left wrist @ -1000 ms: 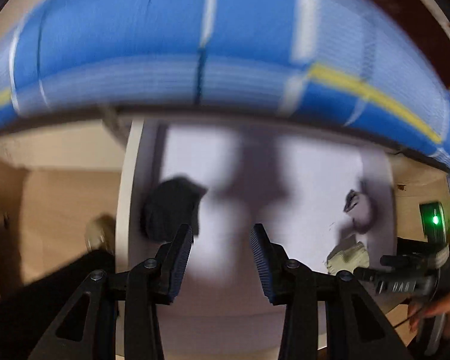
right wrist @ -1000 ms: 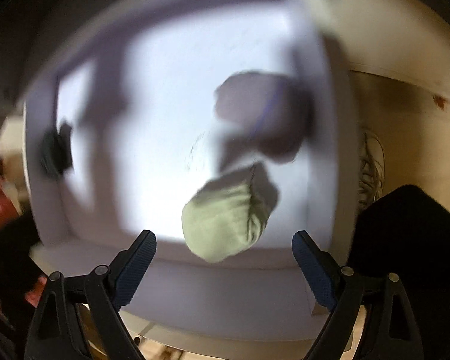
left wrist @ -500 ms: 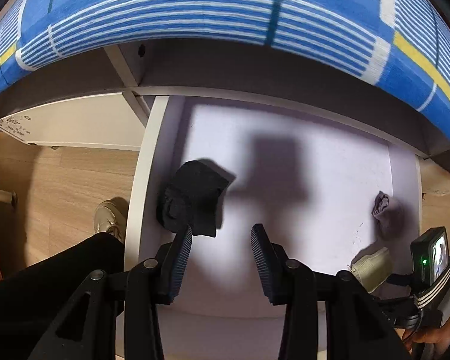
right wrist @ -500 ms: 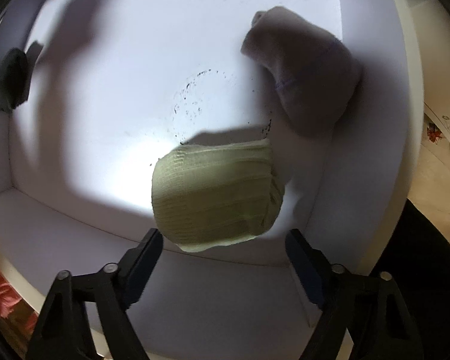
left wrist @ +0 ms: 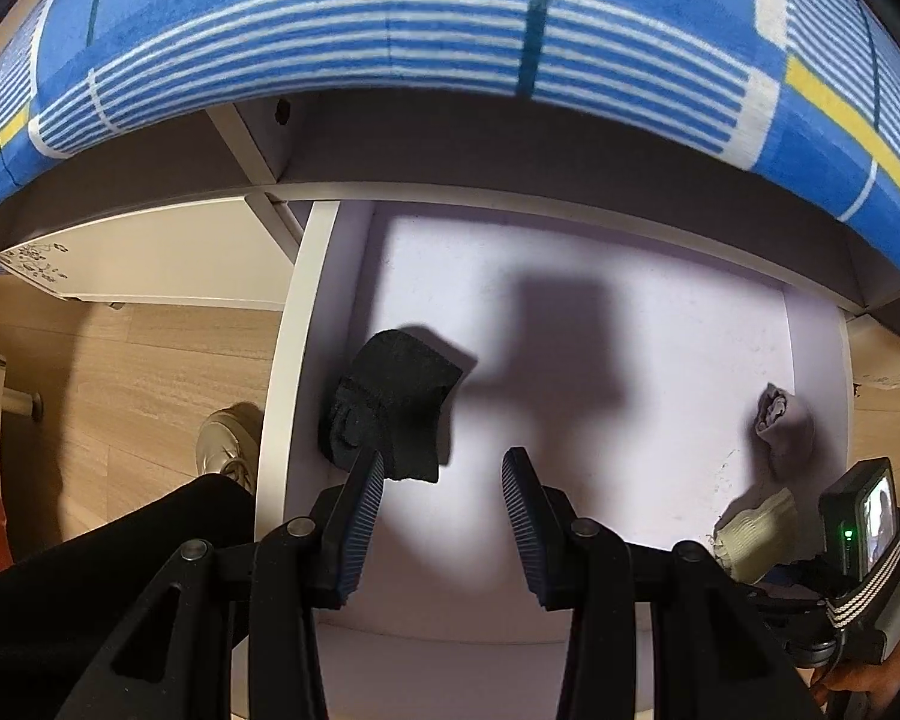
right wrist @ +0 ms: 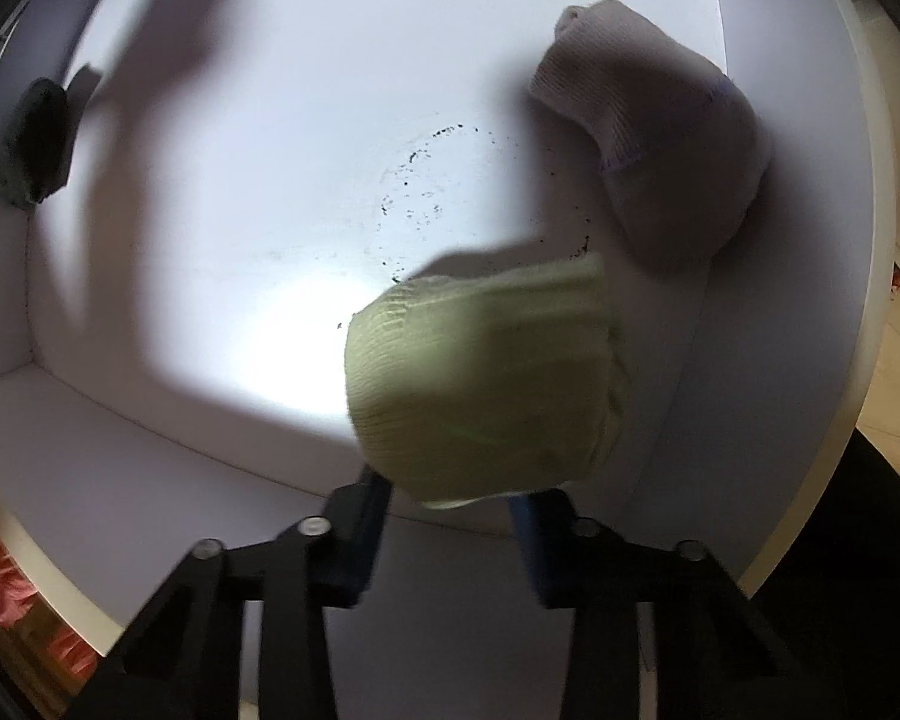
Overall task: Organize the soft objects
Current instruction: 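Grasp the pale green knit with the right gripper while the left gripper grasps the black knit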
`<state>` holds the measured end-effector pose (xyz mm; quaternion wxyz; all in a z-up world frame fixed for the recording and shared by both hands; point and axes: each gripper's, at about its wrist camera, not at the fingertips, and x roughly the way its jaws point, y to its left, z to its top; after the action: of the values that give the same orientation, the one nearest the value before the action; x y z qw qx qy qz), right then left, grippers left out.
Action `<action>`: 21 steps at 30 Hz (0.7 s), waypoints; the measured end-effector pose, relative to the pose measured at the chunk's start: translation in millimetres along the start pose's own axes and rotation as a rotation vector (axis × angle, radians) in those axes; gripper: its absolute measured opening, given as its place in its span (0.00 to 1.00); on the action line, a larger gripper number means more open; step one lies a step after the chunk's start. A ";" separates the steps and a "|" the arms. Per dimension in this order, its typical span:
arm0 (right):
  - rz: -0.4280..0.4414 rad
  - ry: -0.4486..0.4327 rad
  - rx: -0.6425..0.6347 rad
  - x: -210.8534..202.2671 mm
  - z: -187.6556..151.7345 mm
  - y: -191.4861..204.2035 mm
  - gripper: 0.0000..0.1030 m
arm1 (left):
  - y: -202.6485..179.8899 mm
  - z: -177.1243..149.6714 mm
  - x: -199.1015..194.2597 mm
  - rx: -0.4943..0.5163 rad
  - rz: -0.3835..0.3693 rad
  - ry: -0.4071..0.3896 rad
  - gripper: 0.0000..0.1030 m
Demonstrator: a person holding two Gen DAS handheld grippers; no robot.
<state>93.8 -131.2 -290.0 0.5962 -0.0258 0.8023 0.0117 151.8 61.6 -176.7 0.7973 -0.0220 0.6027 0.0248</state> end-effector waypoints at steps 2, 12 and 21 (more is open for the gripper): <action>0.007 -0.006 0.009 -10.6 -0.4 -11.2 0.34 | 0.4 0.1 2.2 -0.002 0.002 0.007 0.40; 0.047 -0.142 0.087 -56.9 -0.1 -32.8 0.72 | 3.3 0.2 15.9 -0.013 0.029 0.048 0.40; -0.008 -0.054 0.037 -32.6 3.0 -20.4 0.72 | 10.2 1.7 33.3 -0.028 0.049 0.089 0.40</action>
<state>107.1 -150.5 -259.4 0.6179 -0.0177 0.7861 -0.0051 161.8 72.4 -208.3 0.7686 -0.0195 0.6373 0.0517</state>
